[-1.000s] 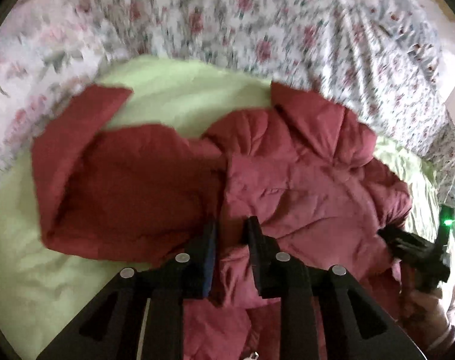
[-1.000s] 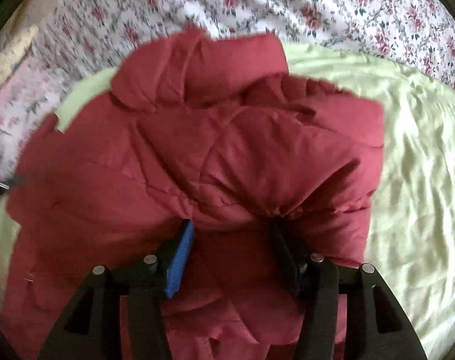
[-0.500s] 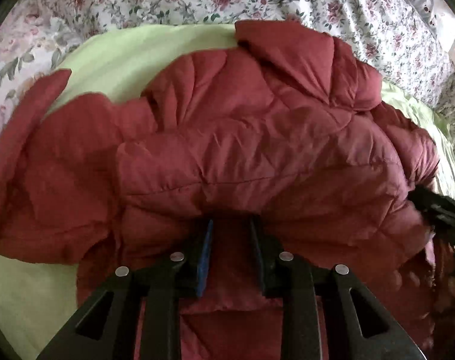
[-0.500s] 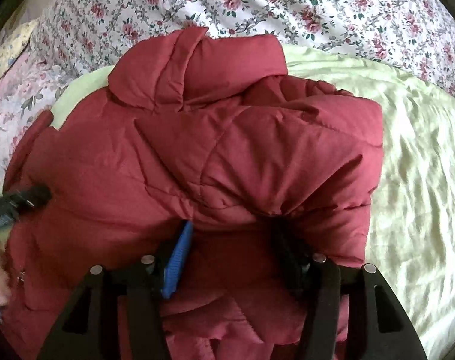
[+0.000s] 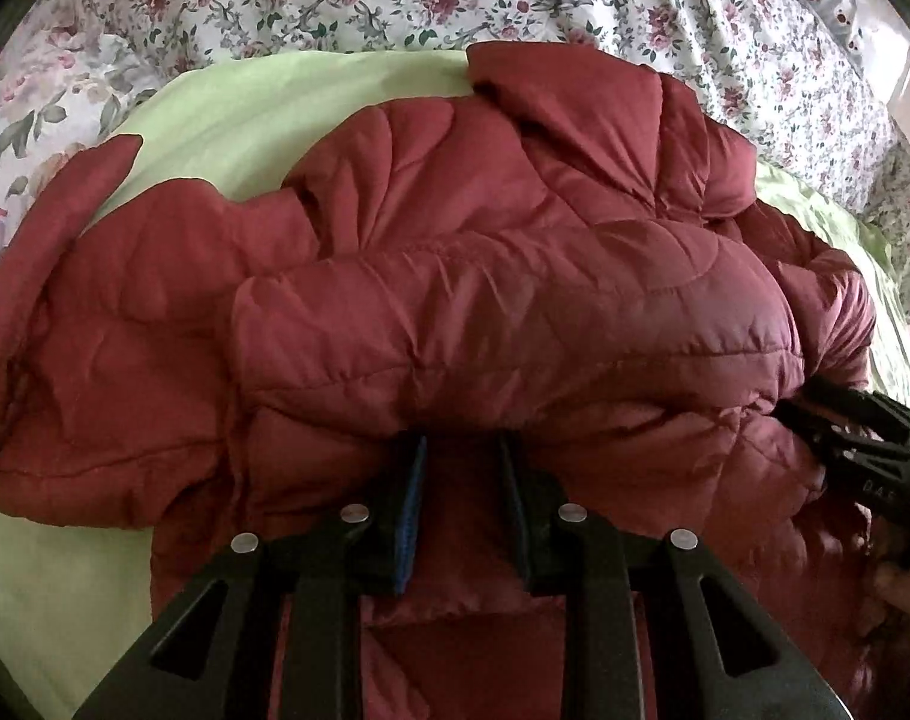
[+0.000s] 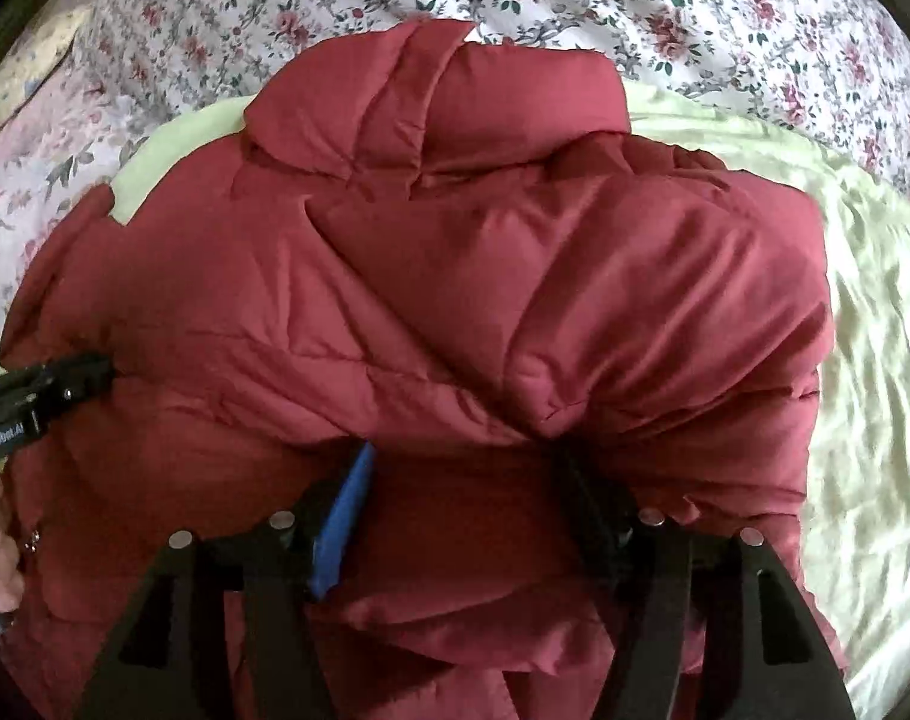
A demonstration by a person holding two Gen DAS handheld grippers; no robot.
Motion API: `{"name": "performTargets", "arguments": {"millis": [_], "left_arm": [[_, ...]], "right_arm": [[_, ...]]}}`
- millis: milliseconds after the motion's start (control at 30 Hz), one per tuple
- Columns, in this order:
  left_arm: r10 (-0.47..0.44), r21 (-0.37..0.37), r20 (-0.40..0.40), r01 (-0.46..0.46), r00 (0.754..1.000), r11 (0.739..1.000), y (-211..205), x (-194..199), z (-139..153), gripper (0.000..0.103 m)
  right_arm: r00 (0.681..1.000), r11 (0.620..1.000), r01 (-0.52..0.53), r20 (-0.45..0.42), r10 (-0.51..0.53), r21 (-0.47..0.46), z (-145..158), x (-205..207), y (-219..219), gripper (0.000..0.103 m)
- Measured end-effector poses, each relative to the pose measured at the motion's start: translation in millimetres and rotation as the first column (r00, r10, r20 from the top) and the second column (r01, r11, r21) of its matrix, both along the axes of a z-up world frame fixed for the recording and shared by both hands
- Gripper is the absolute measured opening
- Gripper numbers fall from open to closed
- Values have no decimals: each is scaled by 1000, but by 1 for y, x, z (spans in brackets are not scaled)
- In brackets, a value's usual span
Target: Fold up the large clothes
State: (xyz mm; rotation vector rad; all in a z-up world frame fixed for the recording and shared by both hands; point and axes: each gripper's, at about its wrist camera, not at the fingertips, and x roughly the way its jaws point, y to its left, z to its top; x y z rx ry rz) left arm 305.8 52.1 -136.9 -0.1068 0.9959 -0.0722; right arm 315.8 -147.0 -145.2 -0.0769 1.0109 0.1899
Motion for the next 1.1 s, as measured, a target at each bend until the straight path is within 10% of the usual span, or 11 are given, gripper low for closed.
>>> {"name": "performTargets", "arguments": {"millis": [500, 1100], "left_arm": [[90, -29, 73, -88, 993, 996, 44, -53, 46, 46], [300, 181, 160, -326, 941, 928, 105, -48, 88, 85]], "right_arm": [[998, 993, -12, 68, 4, 115, 49, -48, -16, 64], [994, 980, -91, 74, 79, 175, 67, -93, -4, 64]]}}
